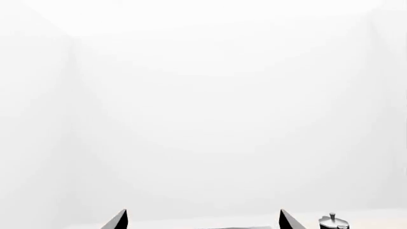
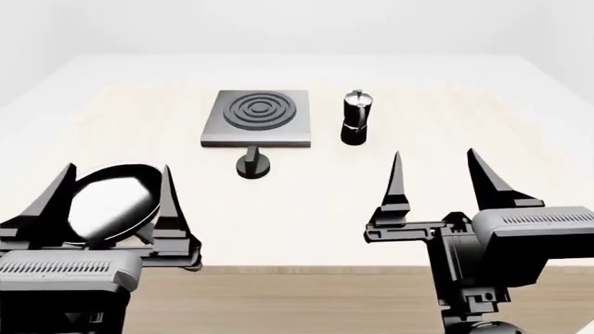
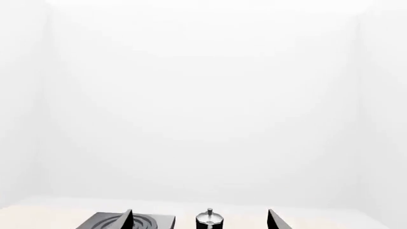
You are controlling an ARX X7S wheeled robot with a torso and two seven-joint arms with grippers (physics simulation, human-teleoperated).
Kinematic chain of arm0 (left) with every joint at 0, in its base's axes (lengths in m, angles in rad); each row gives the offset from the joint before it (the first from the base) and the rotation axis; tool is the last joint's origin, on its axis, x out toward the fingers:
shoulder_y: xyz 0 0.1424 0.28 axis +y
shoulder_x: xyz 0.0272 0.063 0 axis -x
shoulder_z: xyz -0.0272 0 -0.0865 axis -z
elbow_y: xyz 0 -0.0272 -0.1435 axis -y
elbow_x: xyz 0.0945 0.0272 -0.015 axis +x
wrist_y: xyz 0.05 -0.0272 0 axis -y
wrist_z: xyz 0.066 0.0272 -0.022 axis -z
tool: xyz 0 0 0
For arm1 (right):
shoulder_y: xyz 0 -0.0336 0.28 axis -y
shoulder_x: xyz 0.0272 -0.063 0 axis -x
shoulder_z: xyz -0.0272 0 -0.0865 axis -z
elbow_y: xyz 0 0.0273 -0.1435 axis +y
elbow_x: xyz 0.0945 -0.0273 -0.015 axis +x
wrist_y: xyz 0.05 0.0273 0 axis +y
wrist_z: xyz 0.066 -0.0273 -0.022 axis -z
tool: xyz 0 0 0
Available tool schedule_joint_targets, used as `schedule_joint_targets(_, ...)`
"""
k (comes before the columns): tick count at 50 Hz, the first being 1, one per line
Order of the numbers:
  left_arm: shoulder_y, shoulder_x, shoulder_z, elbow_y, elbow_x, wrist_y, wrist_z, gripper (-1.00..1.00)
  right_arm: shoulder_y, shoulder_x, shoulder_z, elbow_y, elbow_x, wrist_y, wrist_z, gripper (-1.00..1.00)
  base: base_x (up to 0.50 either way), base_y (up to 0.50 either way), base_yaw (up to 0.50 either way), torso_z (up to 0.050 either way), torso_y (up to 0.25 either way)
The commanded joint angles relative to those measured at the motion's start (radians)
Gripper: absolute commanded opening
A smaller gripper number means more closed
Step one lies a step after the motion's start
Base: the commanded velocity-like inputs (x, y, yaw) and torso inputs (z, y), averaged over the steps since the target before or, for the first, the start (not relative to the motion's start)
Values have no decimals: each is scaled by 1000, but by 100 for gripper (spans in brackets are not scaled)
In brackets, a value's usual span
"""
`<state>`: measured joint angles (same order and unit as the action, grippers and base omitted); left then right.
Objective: Turn on the stove and put the moka pot on it.
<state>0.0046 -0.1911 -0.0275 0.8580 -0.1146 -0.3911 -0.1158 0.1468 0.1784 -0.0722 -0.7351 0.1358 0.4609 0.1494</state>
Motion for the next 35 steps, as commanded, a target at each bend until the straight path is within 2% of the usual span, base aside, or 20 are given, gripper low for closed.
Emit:
schedule_joint_targets(1,16,-10,-11,16,-30,10,-12,100,4,5,-13,-28,12,23,10,100,0,0,0,50,0)
schedule_joint_targets(17,22,-27,16,11,-32,29,-38,100,-20,10,-15,-23,20,-20,21,100,0,0,0,50,2)
schedule_joint_targets(19,30,-39,51,0,21,76,-40,100,-17,13,-21,-14,1,-22,34,100,0,0,0,0,0)
schedule_joint_targets(25,31,-39,38,0,-24,68,-42,100,-8,12,-20,-22,6,-11,45,100,0,7,0,0,0)
schedule_joint_targets(35,38,-48,49,-1,-26,80,-55,100,-8,24,-38,-28,-4,-9,51,100,0,198,0,0,0)
